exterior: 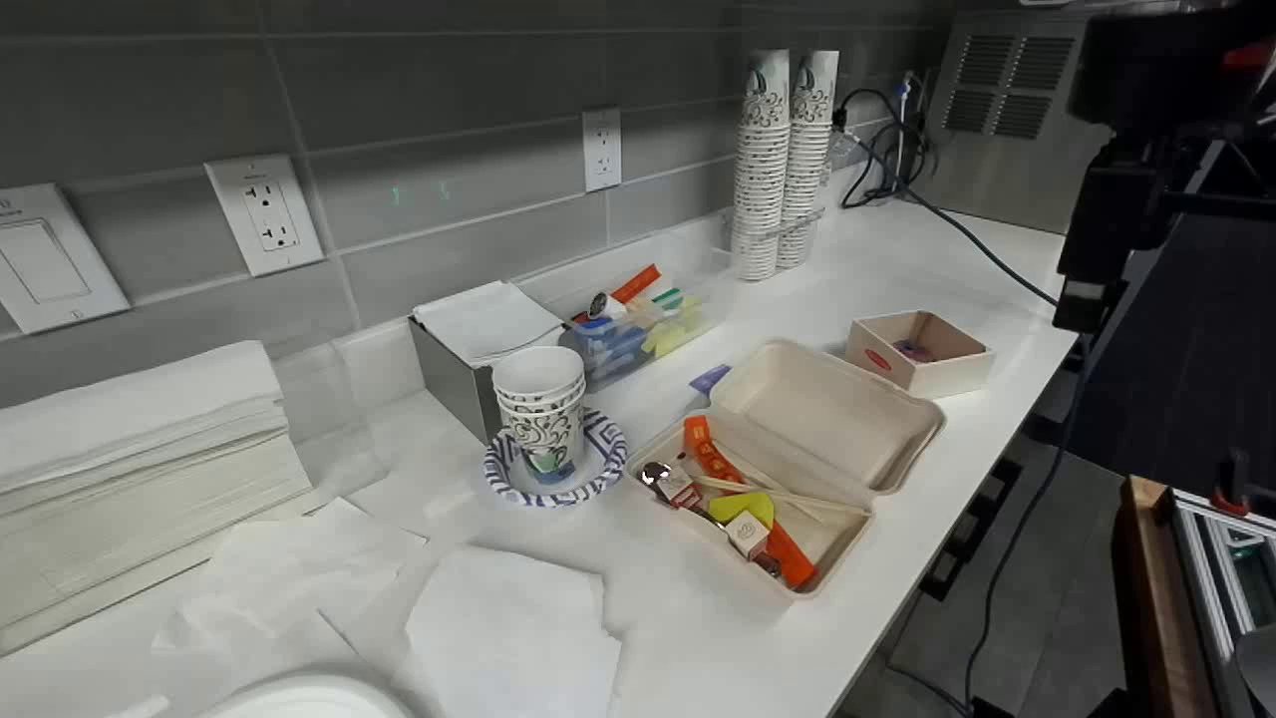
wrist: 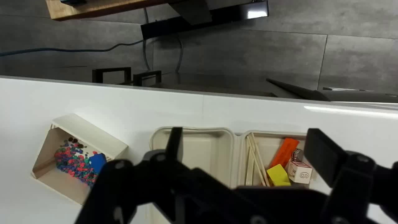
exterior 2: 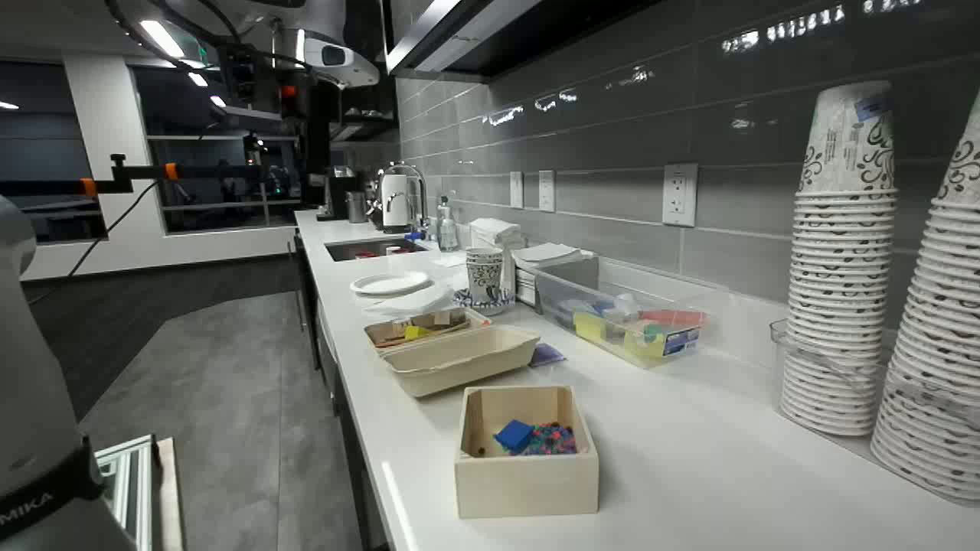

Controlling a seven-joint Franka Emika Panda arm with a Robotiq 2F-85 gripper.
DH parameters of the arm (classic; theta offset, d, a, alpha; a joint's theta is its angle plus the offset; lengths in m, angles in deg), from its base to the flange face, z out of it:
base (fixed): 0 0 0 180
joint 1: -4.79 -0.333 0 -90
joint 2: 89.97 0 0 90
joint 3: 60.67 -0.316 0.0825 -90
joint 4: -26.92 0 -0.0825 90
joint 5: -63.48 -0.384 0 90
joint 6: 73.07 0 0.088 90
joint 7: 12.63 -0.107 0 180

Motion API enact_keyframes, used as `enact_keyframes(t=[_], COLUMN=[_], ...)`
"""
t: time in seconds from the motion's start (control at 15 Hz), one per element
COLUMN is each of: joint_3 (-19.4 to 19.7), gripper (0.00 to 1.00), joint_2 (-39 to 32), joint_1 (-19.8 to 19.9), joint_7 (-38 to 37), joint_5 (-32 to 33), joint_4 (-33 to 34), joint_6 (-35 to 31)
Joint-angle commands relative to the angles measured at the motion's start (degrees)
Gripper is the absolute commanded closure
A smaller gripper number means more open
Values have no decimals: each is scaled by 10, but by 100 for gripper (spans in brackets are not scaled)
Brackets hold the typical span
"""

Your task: Pick up the napkin and place it inside the takeaway pack

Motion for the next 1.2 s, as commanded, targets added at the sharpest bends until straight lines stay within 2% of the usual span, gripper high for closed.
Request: enact_keyframes(t=[0.0, 0.33, 0.4, 0.73, 0.93, 1.13], joint_3=[4, 4, 4, -12, -25, -19], gripper=[0, 0, 0, 0, 0, 0], joint_2=[-1, -1, -15, -100, -177, -263], joint_1=[-4, -4, -13, -61, -74, -89], joint_7=[-2, -2, 11, 48, 62, 99], joint_5=[2, 2, -10, -71, -63, -66], joint_4=[1, 1, 5, 12, 18, 36], joint_6=[1, 1, -20, -177, -290, -365])
